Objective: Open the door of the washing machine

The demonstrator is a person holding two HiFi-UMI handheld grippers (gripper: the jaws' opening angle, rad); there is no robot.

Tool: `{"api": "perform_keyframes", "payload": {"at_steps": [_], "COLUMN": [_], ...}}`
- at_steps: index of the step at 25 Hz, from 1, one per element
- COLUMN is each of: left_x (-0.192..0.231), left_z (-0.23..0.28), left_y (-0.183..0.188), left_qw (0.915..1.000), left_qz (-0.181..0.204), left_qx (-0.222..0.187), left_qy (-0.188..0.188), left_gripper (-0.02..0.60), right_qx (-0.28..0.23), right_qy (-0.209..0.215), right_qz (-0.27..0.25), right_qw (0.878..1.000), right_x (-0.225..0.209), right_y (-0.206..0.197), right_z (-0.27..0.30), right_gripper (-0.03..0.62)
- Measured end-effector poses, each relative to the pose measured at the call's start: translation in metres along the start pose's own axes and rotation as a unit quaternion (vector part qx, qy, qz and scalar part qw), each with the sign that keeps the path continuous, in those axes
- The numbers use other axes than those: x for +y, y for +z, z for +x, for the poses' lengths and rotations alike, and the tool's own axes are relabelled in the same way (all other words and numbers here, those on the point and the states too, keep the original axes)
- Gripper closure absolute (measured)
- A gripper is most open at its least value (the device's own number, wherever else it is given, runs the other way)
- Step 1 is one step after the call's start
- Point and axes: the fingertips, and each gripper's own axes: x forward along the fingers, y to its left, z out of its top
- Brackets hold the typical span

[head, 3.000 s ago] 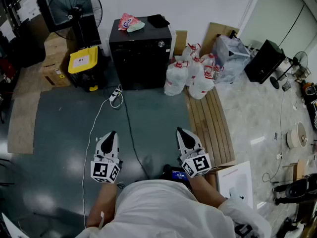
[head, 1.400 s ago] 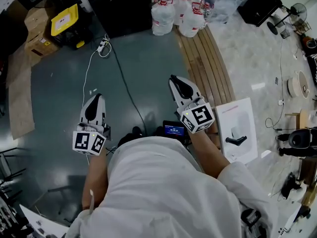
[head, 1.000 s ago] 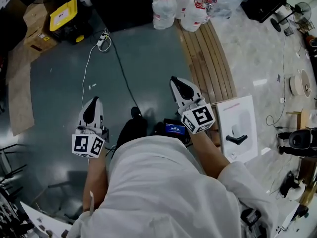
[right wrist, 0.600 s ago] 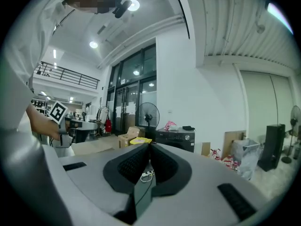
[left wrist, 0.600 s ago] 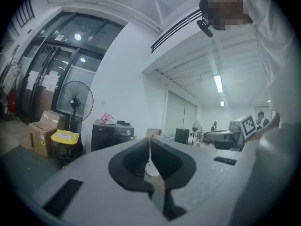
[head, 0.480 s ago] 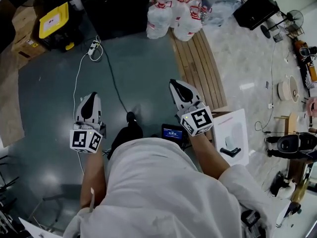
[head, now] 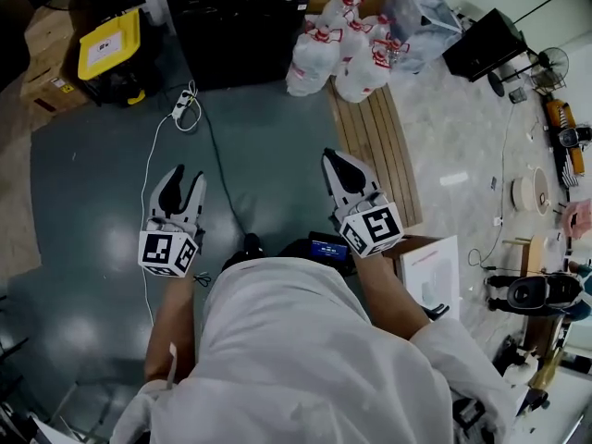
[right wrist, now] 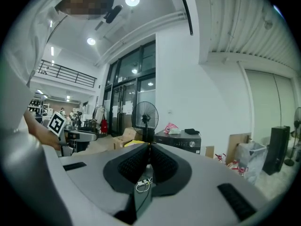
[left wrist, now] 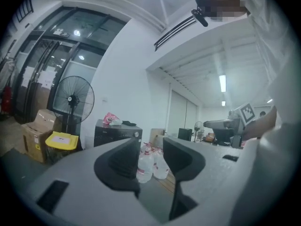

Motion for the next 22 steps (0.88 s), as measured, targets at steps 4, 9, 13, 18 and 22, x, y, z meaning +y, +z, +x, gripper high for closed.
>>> {"api": "perform_keyframes", "payload": {"at_steps": [4,9,13,18,22], "left_x": [0.022,0.045,0.069,0.095,0.118], "left_z": [0.019,0.049,0.083,0.144,0.204], "left_y": [-0.007,-0.019,-0.016,-0.006,0.01], "left_qw": [1.0,0.9999,0.9995,0.9982,0.9977], "left_qz": [-0.008,-0.007,-0.002,-0.016,-0.013], "left_qx": [0.0,0.015,0.024,0.038,0.035], "left_qy": [0.003,0.005,0.022,0.043,0.057], "left_gripper": [0.374,0.355,0.348,0.342,0.334], "right_qx": [0.017,0.011,-0.002,0.001,0.0], "right_qy": [-0.002,-0.011,0.005,0.039,0.061], "right_qz": [0.001,0.015,0.03,0.044,0.046], "right_qw": [1.0,1.0,1.0,0.998,0.997], "right_x": [-0.011,-0.044,-0.074,-0.12,-0.164], "right_y": [-0.013,-0.024,-0.024,-0.024,-0.021], "right_z": [0.021,0.056,0.104,0.172,0.228], "right_gripper": [0.56,0.56,0.56,0.56,0.56]}}
